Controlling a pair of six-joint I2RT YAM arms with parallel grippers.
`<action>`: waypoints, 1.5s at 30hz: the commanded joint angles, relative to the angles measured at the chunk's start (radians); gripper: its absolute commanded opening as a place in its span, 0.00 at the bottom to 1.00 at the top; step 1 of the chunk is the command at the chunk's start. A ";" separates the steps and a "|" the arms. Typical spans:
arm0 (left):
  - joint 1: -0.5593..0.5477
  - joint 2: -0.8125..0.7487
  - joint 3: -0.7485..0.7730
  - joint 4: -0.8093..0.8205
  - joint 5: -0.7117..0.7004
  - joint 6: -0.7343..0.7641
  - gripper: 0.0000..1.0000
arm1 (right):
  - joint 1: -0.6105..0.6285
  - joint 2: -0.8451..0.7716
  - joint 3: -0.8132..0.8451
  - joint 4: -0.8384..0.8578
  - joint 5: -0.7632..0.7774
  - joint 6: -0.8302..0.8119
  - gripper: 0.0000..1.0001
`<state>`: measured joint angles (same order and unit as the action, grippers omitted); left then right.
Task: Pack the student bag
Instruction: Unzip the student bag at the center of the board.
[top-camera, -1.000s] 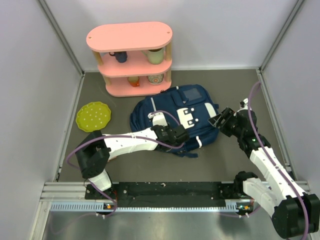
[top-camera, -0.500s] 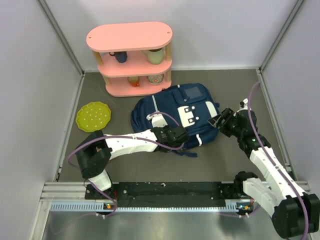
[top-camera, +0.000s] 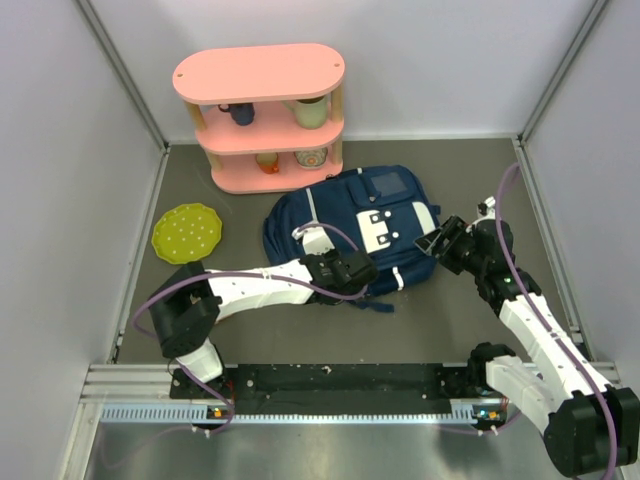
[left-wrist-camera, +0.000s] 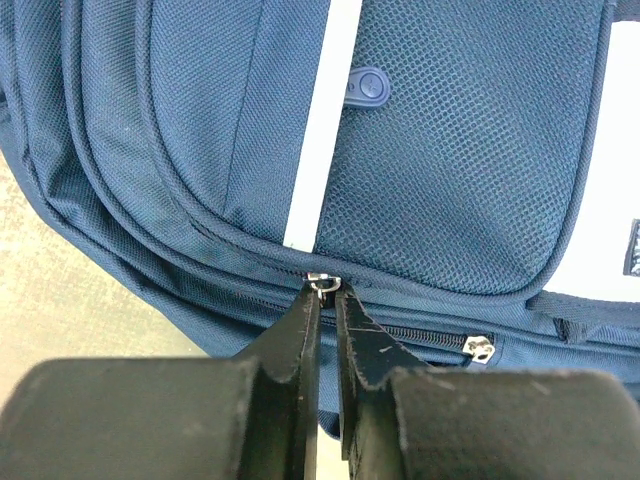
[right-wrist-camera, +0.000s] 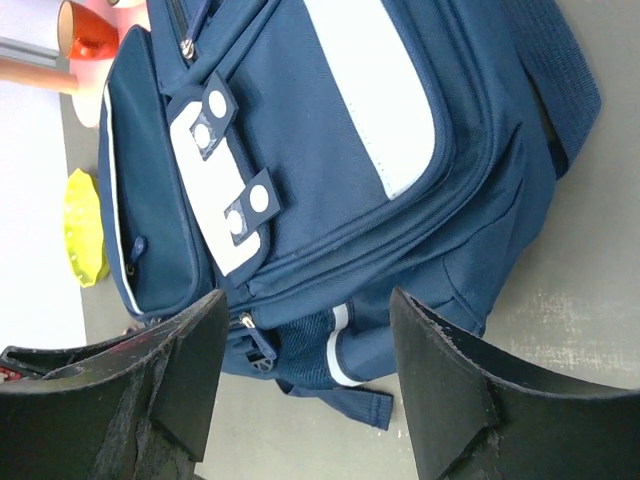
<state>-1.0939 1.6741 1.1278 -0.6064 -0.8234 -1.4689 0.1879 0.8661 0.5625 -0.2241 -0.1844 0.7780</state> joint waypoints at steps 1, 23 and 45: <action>0.009 -0.092 -0.022 0.098 -0.034 0.115 0.00 | 0.007 0.005 0.010 0.052 -0.070 -0.029 0.65; 0.014 -0.422 -0.286 0.321 0.431 0.798 0.00 | 0.317 0.125 -0.004 0.267 -0.136 0.185 0.64; 0.011 -0.442 -0.301 0.356 0.570 0.901 0.00 | 0.456 0.410 0.089 0.404 0.140 0.307 0.31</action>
<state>-1.0729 1.2766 0.8322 -0.2871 -0.3428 -0.5907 0.6395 1.2606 0.5987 0.1120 -0.1600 1.0985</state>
